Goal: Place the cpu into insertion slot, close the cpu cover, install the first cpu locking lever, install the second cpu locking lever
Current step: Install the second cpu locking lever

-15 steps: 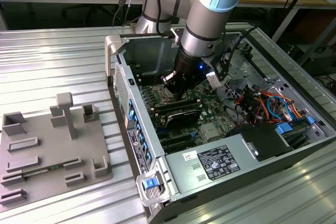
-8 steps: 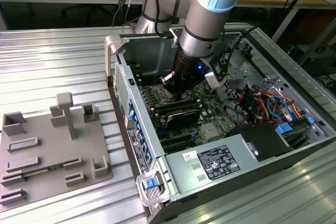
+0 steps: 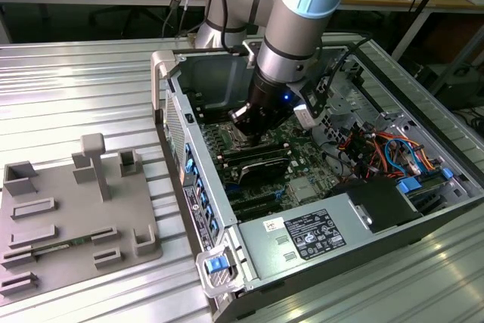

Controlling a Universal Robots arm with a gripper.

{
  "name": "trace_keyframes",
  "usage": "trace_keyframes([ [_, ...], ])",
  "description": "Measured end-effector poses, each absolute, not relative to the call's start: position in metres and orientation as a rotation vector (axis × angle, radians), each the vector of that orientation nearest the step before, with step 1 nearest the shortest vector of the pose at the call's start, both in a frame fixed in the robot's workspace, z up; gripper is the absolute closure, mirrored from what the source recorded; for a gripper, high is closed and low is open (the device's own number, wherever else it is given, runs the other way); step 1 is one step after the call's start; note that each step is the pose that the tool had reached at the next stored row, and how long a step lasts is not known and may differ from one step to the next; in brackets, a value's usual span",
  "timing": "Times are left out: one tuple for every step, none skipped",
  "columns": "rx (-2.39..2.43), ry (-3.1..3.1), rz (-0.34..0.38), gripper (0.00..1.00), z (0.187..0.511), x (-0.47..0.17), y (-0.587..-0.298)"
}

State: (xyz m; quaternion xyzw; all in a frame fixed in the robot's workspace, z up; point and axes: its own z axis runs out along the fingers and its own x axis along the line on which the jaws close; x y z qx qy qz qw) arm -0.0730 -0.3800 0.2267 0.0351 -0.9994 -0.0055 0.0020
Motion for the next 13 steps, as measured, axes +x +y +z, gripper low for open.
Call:
trace_keyframes([
  [0.11,-3.136,-0.017,0.89,0.2266,-0.0735,-0.38],
  [0.11,-3.136,-0.017,0.89,0.2266,-0.0735,-0.38],
  [0.11,-3.136,-0.017,0.89,0.2266,-0.0735,-0.38],
  [0.11,-3.136,-0.017,0.89,0.2266,-0.0736,-0.38],
  [0.11,-3.136,-0.017,0.89,0.2266,-0.0736,-0.38],
  [0.11,-3.136,-0.017,0.89,0.2266,-0.0736,-0.38],
  [0.11,-3.136,-0.017,0.89,0.2266,-0.0736,-0.38],
  [0.11,-3.136,-0.017,0.89,0.2266,-0.0736,-0.38],
  [0.11,-3.136,-0.017,0.89,0.2266,-0.0736,-0.38],
  [0.11,-3.136,-0.017,0.89,0.2266,-0.0736,-0.38],
  [0.11,-3.136,-0.017,0.89,0.2266,-0.0737,-0.38],
  [0.11,-3.136,-0.017,0.89,0.2266,-0.0739,-0.38],
  [0.11,-3.136,-0.017,0.89,0.2266,-0.074,-0.38],
])
